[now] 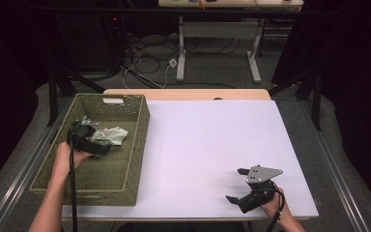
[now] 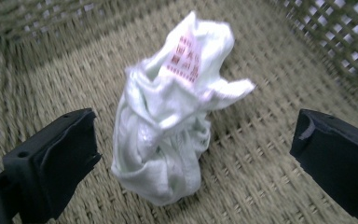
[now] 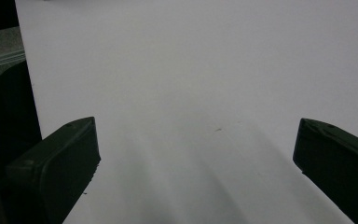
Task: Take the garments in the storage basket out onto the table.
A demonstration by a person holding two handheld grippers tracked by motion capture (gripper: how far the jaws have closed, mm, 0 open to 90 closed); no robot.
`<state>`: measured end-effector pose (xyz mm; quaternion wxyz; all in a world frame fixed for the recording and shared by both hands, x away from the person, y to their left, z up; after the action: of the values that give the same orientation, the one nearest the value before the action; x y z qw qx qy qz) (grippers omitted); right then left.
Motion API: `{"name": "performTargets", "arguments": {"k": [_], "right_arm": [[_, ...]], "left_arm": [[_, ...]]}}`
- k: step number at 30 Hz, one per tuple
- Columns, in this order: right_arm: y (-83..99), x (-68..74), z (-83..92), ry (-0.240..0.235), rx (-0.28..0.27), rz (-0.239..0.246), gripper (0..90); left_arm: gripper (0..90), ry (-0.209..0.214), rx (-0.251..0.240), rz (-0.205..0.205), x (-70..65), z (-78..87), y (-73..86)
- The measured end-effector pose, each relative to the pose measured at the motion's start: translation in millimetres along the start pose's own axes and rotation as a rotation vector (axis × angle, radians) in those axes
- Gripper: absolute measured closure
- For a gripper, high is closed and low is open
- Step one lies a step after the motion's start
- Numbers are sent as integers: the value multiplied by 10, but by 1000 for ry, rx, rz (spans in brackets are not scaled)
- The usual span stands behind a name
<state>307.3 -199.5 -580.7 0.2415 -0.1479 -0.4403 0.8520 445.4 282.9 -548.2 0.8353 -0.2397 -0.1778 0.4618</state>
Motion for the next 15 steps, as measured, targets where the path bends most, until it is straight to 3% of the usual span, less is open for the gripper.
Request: {"name": "performTargets", "arguments": {"k": [7, 10, 13, 15], "right_arm": [[4, 11, -2, -4, 5, 4, 0], [2, 19, -15, -7, 0, 0, 0], [-1, 24, -18, -10, -1, 5, 0], [4, 24, -15, -16, 10, 12, 0]], "left_arm": [[141, -47, 85, 12, 24, -88, 66], [166, -83, 153, 11, 42, -153, 119], [193, -82, 170, 8, 27, -175, 134], [256, -107, 196, 8, 30, -200, 157]]}}
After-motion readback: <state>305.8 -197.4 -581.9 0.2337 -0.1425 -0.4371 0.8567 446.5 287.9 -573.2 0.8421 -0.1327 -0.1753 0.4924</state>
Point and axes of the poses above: each handheld gripper's, and its own axes: z roughly backward along the jaws, y roughly out of its underside, x roughly to its left, the point moved 7 cm from there along -z, roughly forward along the jaws, and after that the axes turned 2 degrees about y, right-handed, at the moved point
